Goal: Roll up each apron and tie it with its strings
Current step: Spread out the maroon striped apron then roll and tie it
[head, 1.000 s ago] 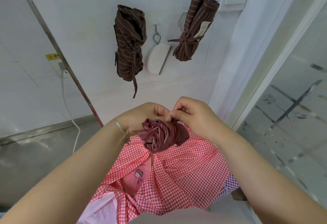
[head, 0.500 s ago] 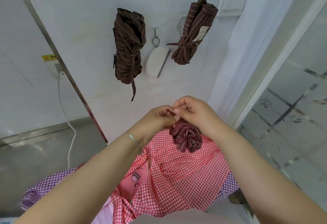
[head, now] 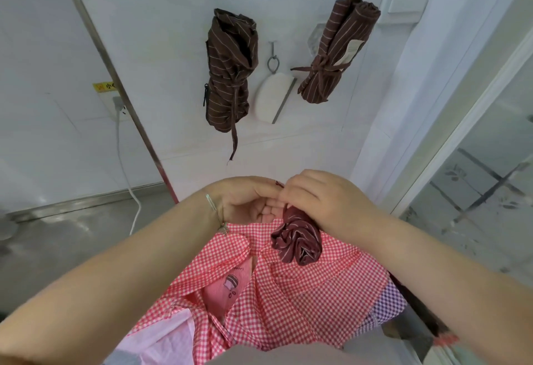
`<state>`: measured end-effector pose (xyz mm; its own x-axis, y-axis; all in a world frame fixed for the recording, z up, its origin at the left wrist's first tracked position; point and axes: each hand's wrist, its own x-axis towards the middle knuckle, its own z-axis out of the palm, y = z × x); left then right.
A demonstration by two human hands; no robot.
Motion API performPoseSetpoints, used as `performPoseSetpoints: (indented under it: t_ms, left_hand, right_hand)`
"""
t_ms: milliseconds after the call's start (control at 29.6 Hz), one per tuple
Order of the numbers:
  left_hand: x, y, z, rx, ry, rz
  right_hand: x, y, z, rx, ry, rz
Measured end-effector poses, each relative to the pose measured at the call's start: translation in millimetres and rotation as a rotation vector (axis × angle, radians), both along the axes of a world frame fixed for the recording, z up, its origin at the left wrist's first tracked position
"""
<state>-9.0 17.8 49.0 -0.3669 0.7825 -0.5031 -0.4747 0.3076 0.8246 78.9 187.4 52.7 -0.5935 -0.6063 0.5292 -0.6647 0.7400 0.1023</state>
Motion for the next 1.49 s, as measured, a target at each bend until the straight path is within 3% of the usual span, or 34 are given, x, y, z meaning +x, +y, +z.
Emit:
performPoseSetpoints:
  t_ms: [203,304,372,473,574,676,743,845,912,1048,1149,1352,1487]
  left_hand:
    - [-5.2,-3.8,3.2,-0.033,-0.036,-0.105]
    - [-1.6,-4.4,4.6,-0.025,0.011,-0.161]
    - [3.1,-4.0,3.4,-0.017,0.037,-0.131]
    - [12.6,-2.0,1.4,-0.015,0.147,-0.068]
    - [21.2,-1.0,1.8,-0.043,0.391,0.020]
    - [27.1,-3.9,-1.2,-0.028,0.687,0.051]
    - [31.0,-6.0,-2.8,0.009,0.913,-0.010]
    - [29.2,-5.9,-0.7,-0.027,1.486,-0.169]
    - [28.5,-5.5,3.0,-0.067,1.717,-0.255]
    - [32.7,-4.4,6.3,-0.085,1.979,-0.351]
    - [29.8,-7.1,8.5,-0.025,2.016,-0.376]
    - [26.5,-13.1,16.8,0.018,2.195,-0.406]
    - [30.7,-14.2,18.3,0.021,2.383,-0.331]
  right_hand:
    - [-1.9,3.1,3.8,0.016,0.276,0.269]
    - [1.2,3.3,2.2,0.011,0.310,0.325]
    - [3.2,5.5,-3.6,-0.002,0.243,0.303]
    - [9.0,4.3,-13.6,-0.283,-0.165,0.050]
    - [14.8,1.8,-24.1,-0.648,-0.629,-0.246]
    - [19.1,-1.6,-26.3,-0.811,-0.934,-0.298]
    - [21.5,-4.4,-25.0,-0.839,-1.010,-0.310]
    - [22.4,-4.3,-24.6,-0.890,-1.030,-0.392]
    - [21.8,-2.7,-24.6,-0.885,-1.021,-0.440]
    - [21.6,-1.9,-21.7,-0.828,-0.949,-0.430]
    - [20.9,-2.5,-14.6,-0.788,-0.975,-0.407]
    - [15.7,15.2,7.0,-0.945,-1.344,-0.250]
    - [5.2,21.4,14.3,-0.893,-1.335,-0.234]
